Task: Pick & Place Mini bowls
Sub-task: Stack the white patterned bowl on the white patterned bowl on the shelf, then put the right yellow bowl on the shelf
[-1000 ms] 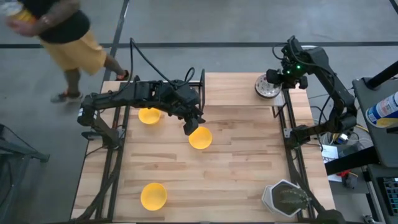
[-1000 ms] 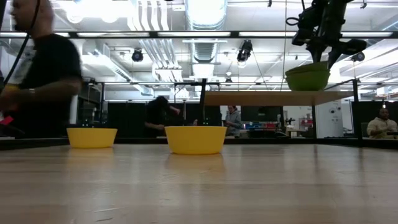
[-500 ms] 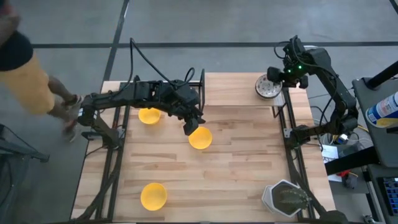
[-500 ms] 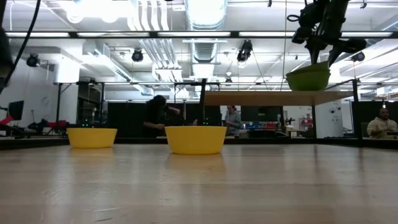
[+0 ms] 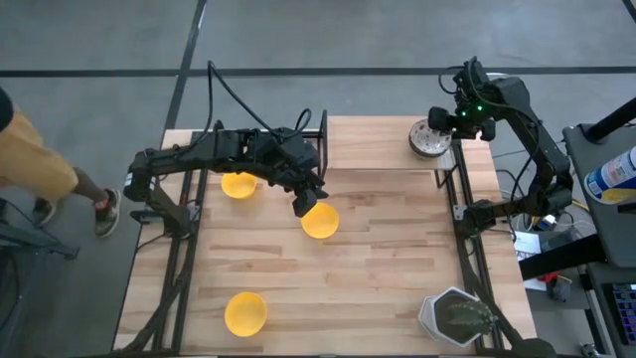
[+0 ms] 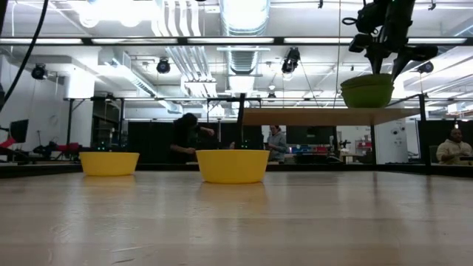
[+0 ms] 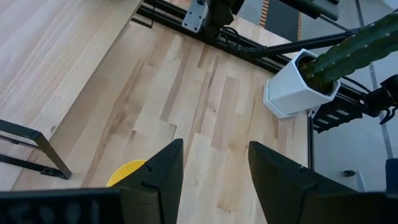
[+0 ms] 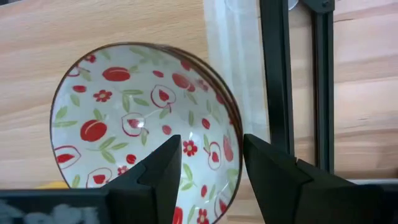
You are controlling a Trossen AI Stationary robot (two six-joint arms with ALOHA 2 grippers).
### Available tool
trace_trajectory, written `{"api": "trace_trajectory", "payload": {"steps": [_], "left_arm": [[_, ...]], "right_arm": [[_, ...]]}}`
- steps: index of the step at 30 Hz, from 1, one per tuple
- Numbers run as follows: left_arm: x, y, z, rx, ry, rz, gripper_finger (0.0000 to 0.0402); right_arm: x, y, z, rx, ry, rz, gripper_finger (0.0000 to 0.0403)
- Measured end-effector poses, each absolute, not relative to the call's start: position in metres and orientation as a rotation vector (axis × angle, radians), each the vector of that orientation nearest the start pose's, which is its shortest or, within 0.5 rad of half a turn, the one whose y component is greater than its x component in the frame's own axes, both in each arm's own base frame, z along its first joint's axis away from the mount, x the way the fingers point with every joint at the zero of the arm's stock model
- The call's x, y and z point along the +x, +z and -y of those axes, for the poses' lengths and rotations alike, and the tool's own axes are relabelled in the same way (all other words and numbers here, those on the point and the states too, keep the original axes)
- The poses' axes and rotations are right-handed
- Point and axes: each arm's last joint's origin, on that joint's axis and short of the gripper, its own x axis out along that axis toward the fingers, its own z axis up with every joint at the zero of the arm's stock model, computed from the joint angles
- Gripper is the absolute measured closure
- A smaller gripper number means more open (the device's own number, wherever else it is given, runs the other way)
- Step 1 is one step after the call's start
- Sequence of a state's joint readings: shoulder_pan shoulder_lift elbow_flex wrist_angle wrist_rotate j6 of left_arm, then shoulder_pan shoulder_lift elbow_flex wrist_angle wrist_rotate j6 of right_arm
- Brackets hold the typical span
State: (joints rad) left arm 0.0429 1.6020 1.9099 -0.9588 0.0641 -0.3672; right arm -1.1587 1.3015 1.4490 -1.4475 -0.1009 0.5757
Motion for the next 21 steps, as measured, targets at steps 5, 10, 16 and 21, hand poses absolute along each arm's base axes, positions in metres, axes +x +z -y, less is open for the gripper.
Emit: {"api": "trace_trajectory", "payload": {"steps": [5, 10, 16, 21], "left_arm": [[0.320, 0.440, -0.012, -0.389, 0.099, -0.647, 0.0229], [0.320, 0.440, -0.012, -0.389, 0.099, -0.647, 0.0229], [0.319, 0.439, -0.012, -0.388, 0.103, -0.669, 0.0229], [0.318, 0.438, -0.012, -0.381, 0.103, -0.677, 0.0229]], "right_arm": [[0.086, 0.361, 0.190, 1.257, -1.241, -0.836, 0.0234], [0.085, 0.362, 0.189, 1.244, -1.246, -0.831, 0.0234], [0.081, 0.377, 0.182, 1.180, -1.264, -0.772, 0.0235], [0.076, 0.395, 0.172, 1.122, -1.270, -0.697, 0.0234]]}}
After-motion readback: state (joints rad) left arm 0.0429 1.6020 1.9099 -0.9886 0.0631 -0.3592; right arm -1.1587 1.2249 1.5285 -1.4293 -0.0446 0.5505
